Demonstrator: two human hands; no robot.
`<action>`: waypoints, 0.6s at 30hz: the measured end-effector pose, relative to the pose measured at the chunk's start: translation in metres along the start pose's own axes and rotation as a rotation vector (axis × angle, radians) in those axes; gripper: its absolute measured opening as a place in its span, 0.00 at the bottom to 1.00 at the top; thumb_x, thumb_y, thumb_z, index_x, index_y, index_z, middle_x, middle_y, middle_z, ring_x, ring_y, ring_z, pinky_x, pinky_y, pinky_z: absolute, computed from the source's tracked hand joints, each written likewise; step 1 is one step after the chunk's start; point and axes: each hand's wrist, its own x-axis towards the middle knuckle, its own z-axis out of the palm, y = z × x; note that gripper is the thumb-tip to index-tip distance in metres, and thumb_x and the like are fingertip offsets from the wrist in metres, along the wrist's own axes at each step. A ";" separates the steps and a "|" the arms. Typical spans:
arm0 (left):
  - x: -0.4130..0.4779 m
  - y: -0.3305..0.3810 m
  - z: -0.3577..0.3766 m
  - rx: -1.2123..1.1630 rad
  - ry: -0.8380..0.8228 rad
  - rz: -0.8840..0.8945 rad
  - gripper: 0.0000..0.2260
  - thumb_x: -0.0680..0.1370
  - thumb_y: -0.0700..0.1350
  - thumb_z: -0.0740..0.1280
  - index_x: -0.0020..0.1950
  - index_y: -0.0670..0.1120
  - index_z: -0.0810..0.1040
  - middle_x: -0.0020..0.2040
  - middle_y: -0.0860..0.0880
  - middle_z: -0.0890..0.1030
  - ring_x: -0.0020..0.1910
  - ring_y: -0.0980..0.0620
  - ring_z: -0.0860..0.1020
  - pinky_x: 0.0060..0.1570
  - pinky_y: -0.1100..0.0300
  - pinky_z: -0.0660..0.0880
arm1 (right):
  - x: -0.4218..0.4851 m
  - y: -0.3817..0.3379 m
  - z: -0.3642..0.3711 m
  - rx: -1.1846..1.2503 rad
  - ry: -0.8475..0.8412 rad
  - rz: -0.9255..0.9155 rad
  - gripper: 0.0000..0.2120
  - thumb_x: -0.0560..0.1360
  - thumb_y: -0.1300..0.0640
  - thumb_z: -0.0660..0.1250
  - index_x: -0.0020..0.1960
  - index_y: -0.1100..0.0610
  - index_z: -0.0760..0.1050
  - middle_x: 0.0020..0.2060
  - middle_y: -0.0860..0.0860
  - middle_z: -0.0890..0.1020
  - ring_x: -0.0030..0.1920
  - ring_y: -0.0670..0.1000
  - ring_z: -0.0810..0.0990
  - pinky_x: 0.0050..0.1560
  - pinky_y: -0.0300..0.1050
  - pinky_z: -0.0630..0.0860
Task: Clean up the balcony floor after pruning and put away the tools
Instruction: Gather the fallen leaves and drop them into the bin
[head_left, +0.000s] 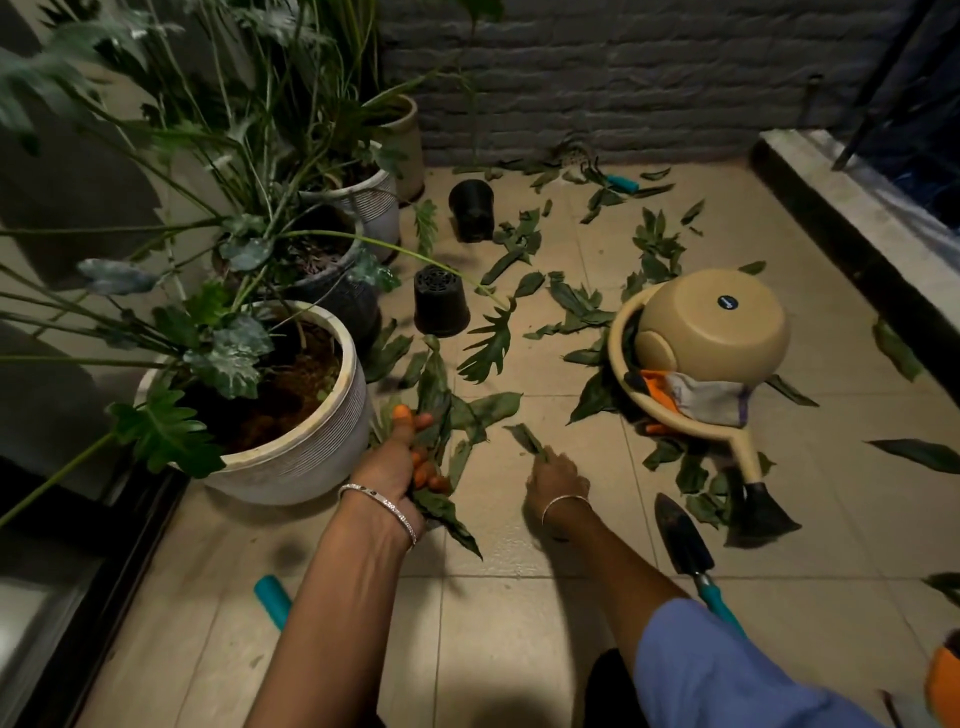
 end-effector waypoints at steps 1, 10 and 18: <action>0.000 0.002 -0.002 -0.002 0.010 -0.005 0.17 0.82 0.58 0.58 0.44 0.46 0.74 0.19 0.53 0.61 0.15 0.58 0.57 0.19 0.71 0.59 | -0.004 -0.004 0.002 0.057 0.059 0.013 0.19 0.81 0.57 0.58 0.72 0.57 0.68 0.72 0.56 0.69 0.71 0.59 0.67 0.67 0.53 0.69; 0.005 -0.004 -0.002 0.157 -0.071 -0.067 0.14 0.77 0.54 0.67 0.40 0.45 0.76 0.22 0.52 0.60 0.16 0.56 0.57 0.19 0.69 0.58 | -0.126 -0.046 -0.057 1.122 0.584 -0.027 0.17 0.77 0.69 0.64 0.61 0.52 0.75 0.40 0.50 0.83 0.36 0.40 0.82 0.34 0.30 0.76; 0.006 -0.032 0.012 0.215 -0.177 -0.053 0.13 0.80 0.52 0.64 0.41 0.46 0.75 0.20 0.53 0.59 0.16 0.57 0.57 0.18 0.69 0.59 | -0.140 0.052 -0.081 1.711 0.392 0.444 0.19 0.79 0.72 0.53 0.63 0.55 0.71 0.39 0.57 0.77 0.27 0.49 0.79 0.24 0.36 0.73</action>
